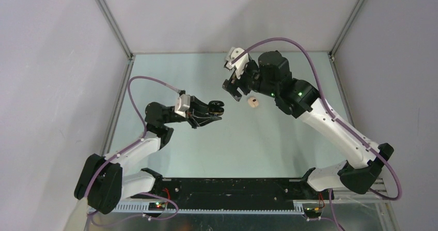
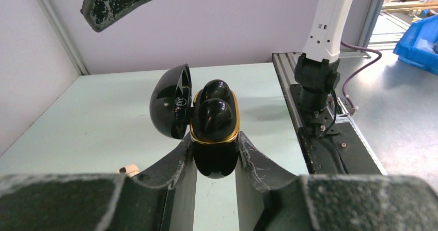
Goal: Insert the wireless bluetooth earbuds into the charging case
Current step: Close the charging case with the earbuds.
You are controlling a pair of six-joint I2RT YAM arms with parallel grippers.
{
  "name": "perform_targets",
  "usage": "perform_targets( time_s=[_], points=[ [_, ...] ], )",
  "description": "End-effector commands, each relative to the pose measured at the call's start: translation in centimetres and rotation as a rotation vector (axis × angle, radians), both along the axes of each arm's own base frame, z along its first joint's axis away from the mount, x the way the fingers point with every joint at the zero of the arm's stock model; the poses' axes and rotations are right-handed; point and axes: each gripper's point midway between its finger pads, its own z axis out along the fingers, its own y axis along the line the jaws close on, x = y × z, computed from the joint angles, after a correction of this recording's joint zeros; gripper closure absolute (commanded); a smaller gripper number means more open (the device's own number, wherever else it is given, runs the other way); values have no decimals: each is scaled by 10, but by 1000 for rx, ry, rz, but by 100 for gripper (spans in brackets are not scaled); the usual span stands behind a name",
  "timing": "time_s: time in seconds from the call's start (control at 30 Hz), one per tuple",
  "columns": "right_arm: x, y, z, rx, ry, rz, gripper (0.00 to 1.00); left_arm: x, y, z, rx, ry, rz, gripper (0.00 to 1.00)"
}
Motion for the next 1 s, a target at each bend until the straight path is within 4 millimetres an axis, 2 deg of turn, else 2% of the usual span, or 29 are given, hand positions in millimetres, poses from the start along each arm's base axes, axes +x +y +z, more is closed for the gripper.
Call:
perform_targets(
  time_s=[0.0,0.37,0.73,0.97],
  points=[
    [-9,9,9,36,-36,50,20,-7,-2,7,-4,-30,-30,76],
    [-9,12,-17,-17,-47,76,19,-7,-6,-1,16,-11,-37,76],
    [7,2,-22,-29,-85,-3,18,-9,-11,-6,25,2,-54,76],
    [9,0,-25,-28,-86,-14,17,-10,-13,-7,30,11,-63,76]
  ],
)
